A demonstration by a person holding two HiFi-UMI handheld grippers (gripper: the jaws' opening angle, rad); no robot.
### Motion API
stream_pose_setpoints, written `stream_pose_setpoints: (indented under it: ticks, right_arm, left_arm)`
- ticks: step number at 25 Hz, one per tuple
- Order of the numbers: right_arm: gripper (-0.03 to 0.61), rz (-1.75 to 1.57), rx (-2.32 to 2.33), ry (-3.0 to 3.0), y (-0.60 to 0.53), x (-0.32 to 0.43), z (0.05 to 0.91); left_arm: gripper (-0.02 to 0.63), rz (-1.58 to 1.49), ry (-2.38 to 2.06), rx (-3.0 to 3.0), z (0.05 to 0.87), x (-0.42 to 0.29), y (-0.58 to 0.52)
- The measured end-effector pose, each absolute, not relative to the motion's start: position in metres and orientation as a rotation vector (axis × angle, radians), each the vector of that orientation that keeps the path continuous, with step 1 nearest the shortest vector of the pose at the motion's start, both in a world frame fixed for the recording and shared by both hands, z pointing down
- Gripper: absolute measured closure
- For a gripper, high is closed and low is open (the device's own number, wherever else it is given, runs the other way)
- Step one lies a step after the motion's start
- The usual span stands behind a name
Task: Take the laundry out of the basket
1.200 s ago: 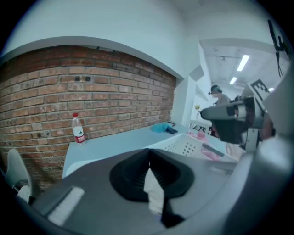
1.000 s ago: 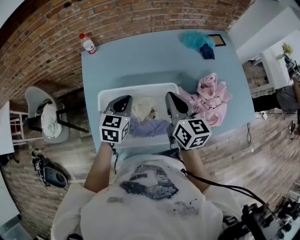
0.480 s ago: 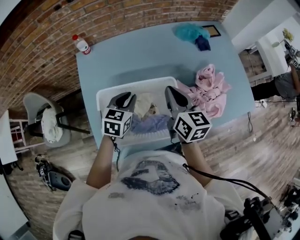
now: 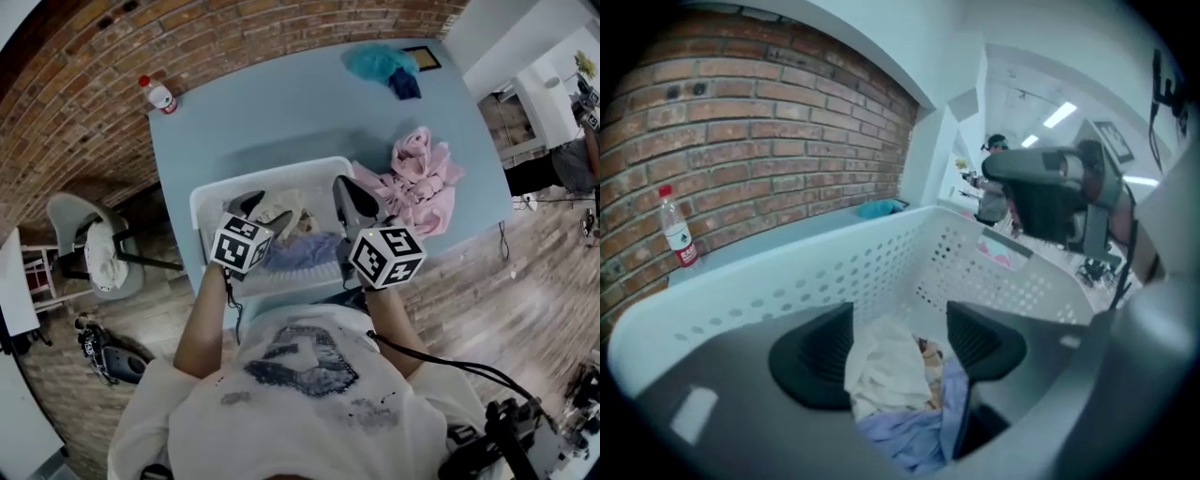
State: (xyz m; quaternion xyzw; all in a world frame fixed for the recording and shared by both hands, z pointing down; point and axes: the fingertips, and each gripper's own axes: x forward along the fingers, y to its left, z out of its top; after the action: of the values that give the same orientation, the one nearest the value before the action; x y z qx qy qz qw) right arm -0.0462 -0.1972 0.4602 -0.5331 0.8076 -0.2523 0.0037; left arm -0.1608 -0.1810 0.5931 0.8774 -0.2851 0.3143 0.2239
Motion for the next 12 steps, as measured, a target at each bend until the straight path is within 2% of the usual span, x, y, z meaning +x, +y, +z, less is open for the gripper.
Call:
stream_pose_setpoints:
  ticks: [6, 12]
  right_arm:
    - [0.581, -0.805, -1.670, 2.520, -0.200, -0.046, 0.463]
    - [0.581, -0.824, -1.672, 2.509, -0.203, -0.045, 0.468]
  left_arm:
    - [0.201, 0.962, -0.637, 2.415, 0.621, -0.148, -0.174]
    - [0.110, 1.066, -0.446, 2.360, 0.654, -0.143, -0.157]
